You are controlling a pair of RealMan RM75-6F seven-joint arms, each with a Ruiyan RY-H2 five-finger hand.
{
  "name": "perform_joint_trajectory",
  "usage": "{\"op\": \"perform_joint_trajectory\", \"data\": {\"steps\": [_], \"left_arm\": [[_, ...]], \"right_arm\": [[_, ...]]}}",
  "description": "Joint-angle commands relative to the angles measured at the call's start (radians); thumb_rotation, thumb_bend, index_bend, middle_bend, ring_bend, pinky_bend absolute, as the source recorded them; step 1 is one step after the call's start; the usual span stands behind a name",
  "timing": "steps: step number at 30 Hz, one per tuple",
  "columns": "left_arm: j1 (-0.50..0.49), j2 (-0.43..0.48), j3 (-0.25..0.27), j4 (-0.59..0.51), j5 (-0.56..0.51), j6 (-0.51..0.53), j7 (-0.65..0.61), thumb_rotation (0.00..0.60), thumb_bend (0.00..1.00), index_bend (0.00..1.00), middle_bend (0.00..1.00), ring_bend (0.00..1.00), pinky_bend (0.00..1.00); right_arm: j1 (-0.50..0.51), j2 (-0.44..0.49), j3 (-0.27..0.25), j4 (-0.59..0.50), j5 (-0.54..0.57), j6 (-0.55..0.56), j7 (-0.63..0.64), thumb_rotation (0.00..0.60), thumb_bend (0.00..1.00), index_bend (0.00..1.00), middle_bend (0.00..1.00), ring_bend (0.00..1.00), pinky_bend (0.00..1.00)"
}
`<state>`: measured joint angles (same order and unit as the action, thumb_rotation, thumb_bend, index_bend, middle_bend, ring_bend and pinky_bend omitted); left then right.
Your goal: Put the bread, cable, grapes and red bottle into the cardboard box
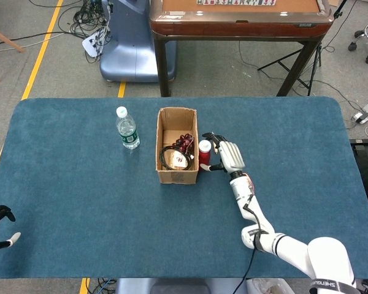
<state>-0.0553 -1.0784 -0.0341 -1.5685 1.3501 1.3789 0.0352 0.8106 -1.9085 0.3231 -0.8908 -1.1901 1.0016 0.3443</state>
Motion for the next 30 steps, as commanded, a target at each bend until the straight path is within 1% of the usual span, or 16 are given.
{"op": "perform_joint_trajectory", "data": {"steps": [1,6,9,15,20,26,30], "left_arm": [[0.0,0.0,0.0,-0.001,0.0,0.0,0.0,0.6,0.15,0.49,0.33,0.27,0.54],[0.001,0.001,0.001,-0.001,0.0,0.0,-0.001,0.6,0.15,0.49,0.33,0.27,0.54],[0.0,0.001,0.0,-0.001,0.0,0.0,-0.001,0.6,0.15,0.49,0.33,0.27,0.54],[0.001,0.001,0.0,0.0,0.0,0.001,-0.002,0.6,0.15,0.49,0.33,0.27,0.54],[0.0,0.0,0.0,0.001,-0.001,-0.001,0.0,0.6,0.15,0.49,0.33,0.27,0.54],[0.0,-0.001,0.0,0.002,-0.002,-0.002,0.001,0.6,0.15,0.49,0.33,0.27,0.54],[-0.001,-0.001,0.0,0.002,-0.003,-0.003,0.002,0.6,0.15,0.49,0.33,0.27,0.54]], "right_arm": [[0.004,-0.012,0.002,0.025,-0.01,-0.011,0.02,0.6,0.0,0.23,0.32,0.22,0.37],[0.008,-0.029,0.002,0.071,-0.022,-0.029,0.052,0.6,0.0,0.24,0.33,0.23,0.37],[0.011,-0.039,0.001,0.098,-0.031,-0.038,0.075,0.6,0.01,0.26,0.35,0.25,0.37],[0.013,-0.053,0.002,0.14,-0.043,-0.043,0.099,0.6,0.12,0.35,0.43,0.33,0.4],[0.011,-0.061,0.002,0.162,-0.052,-0.04,0.112,0.6,0.18,0.41,0.5,0.4,0.45],[0.002,-0.068,0.003,0.182,-0.063,-0.021,0.134,0.6,0.2,0.48,0.55,0.47,0.51],[-0.008,-0.062,0.001,0.181,-0.077,0.005,0.147,0.6,0.2,0.5,0.57,0.49,0.53]]}}
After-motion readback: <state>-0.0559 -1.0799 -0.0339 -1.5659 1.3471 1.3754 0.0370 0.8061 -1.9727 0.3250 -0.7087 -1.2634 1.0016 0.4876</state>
